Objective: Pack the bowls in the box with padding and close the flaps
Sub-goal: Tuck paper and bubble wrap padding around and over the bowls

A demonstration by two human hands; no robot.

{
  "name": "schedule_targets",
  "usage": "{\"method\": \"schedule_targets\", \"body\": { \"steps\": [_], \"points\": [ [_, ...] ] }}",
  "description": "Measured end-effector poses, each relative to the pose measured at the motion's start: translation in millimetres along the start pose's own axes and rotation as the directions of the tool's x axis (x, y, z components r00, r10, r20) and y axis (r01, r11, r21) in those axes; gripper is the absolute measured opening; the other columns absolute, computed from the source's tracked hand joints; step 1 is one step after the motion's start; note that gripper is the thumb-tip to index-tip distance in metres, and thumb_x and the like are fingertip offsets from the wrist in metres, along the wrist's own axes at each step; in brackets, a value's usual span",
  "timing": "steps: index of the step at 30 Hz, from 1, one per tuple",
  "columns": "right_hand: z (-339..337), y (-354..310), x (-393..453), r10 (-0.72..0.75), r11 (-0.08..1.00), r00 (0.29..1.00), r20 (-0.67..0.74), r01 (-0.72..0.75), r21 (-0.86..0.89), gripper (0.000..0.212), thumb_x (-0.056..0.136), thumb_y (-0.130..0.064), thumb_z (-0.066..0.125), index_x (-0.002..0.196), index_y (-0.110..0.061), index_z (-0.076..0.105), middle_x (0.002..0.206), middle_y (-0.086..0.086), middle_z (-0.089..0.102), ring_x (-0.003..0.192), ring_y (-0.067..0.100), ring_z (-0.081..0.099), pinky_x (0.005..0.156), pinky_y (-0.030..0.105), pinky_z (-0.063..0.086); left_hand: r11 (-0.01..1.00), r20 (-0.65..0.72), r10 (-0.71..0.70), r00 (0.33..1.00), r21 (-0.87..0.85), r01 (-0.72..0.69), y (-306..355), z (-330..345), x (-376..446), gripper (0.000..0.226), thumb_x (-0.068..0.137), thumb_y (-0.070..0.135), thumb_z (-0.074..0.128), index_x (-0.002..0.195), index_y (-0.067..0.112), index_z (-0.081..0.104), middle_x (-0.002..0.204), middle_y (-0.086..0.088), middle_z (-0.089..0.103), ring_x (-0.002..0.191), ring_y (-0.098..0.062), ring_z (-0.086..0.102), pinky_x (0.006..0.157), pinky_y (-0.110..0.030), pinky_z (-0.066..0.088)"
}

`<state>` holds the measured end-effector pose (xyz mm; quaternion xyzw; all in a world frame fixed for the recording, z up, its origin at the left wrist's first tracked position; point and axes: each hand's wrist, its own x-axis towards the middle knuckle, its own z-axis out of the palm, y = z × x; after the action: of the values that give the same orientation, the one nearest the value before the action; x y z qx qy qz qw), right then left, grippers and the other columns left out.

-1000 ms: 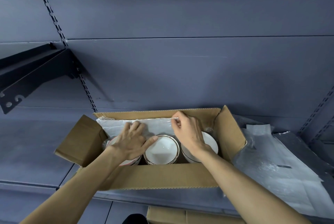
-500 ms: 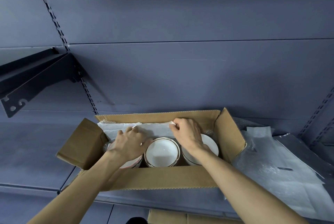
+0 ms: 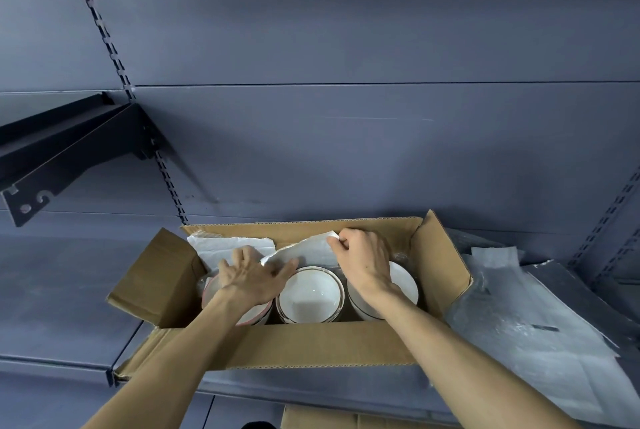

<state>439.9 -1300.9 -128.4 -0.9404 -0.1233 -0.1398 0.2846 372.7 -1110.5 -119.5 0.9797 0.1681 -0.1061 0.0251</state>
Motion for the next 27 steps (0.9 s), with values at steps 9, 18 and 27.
{"method": "schedule_targets", "body": {
  "steps": [9,18,27],
  "points": [
    [0,-4,13,-0.008,0.983,0.995,0.097,0.025,-0.182,0.042,0.096,-0.035,0.065,0.064,-0.013,0.048,0.076,0.011,0.066,0.073,0.035,0.052,0.062,0.031,0.033,0.954,-0.098,0.091,0.991,-0.275,-0.115,-35,2,13,0.063,0.09,0.078,0.033,0.118,0.037,0.071,0.119,0.008,0.073,0.111,-0.022,0.064,0.093,-0.041,0.051],
    [-7,-5,6,-0.056,0.987,0.993,0.101,0.07,-0.143,0.033,0.091,-0.037,0.064,0.069,-0.013,0.057,0.075,0.009,0.069,0.07,0.035,0.052,0.06,0.031,0.032,0.759,-0.195,-0.075,0.978,-0.647,-0.071,-33,-10,6,0.055,0.102,0.049,0.049,0.067,0.015,0.074,0.06,0.007,0.073,0.05,-0.015,0.068,0.075,-0.035,0.06],
    [-52,2,1,-0.122,0.987,0.986,0.113,0.133,-0.092,0.018,0.088,-0.023,0.058,0.077,-0.016,0.071,0.072,0.003,0.07,0.075,0.031,0.065,0.065,0.035,0.053,0.869,-0.371,0.09,0.924,-0.424,-0.255,-8,-58,-28,0.038,0.087,0.033,0.053,0.056,0.016,0.067,0.056,-0.001,0.068,0.057,-0.025,0.067,0.061,-0.038,0.058]
  ]
}}
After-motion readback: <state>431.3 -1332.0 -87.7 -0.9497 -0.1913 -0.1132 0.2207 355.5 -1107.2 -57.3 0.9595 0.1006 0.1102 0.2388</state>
